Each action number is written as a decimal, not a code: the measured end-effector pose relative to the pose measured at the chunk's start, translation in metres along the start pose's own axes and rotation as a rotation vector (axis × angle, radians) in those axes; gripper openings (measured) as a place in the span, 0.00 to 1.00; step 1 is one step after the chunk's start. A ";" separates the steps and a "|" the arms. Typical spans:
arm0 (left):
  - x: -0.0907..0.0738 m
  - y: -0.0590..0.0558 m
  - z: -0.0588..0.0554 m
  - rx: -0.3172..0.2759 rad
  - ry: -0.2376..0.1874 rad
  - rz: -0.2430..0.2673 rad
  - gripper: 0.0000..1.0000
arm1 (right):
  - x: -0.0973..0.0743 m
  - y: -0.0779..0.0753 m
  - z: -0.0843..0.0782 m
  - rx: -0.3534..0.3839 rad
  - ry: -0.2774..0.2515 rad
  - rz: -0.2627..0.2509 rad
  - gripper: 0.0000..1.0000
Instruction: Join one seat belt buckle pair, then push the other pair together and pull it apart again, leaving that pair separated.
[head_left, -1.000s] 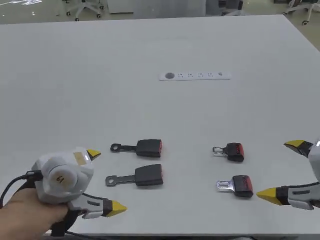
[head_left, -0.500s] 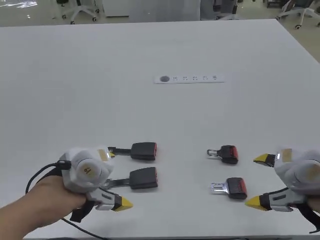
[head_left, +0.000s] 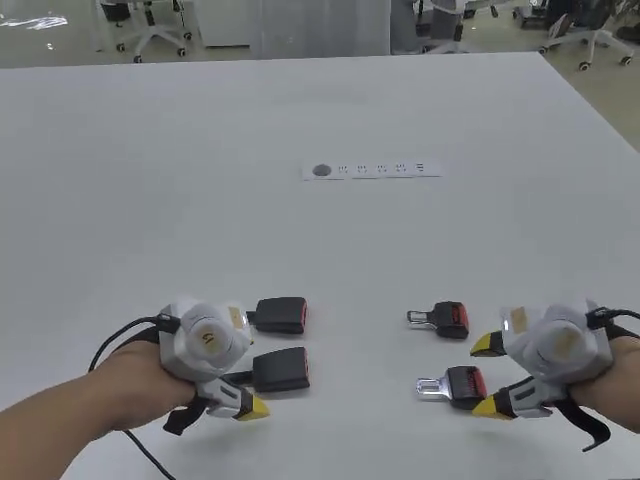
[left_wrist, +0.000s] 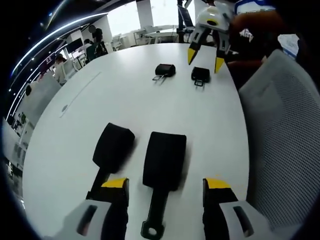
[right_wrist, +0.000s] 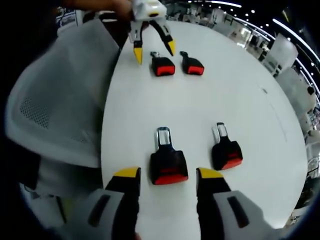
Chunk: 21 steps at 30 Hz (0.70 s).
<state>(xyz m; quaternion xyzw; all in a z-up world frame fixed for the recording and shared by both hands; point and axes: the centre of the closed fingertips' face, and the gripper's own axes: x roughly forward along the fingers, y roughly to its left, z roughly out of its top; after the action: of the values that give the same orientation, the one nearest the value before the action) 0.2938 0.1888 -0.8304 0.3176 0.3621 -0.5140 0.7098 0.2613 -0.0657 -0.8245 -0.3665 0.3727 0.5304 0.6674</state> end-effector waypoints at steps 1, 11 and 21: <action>0.002 -0.001 -0.001 0.001 0.005 -0.009 0.61 | 0.003 0.001 -0.002 0.004 0.013 0.015 0.45; 0.010 -0.007 -0.003 0.018 0.027 -0.060 0.49 | 0.016 0.002 -0.009 -0.001 0.047 0.065 0.37; 0.014 -0.001 -0.001 0.093 0.051 -0.095 0.38 | 0.020 0.000 -0.008 0.028 0.038 0.104 0.34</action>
<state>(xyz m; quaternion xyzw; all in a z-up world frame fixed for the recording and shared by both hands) 0.2960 0.1826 -0.8428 0.3456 0.3705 -0.5550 0.6598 0.2634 -0.0644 -0.8459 -0.3472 0.4115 0.5520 0.6367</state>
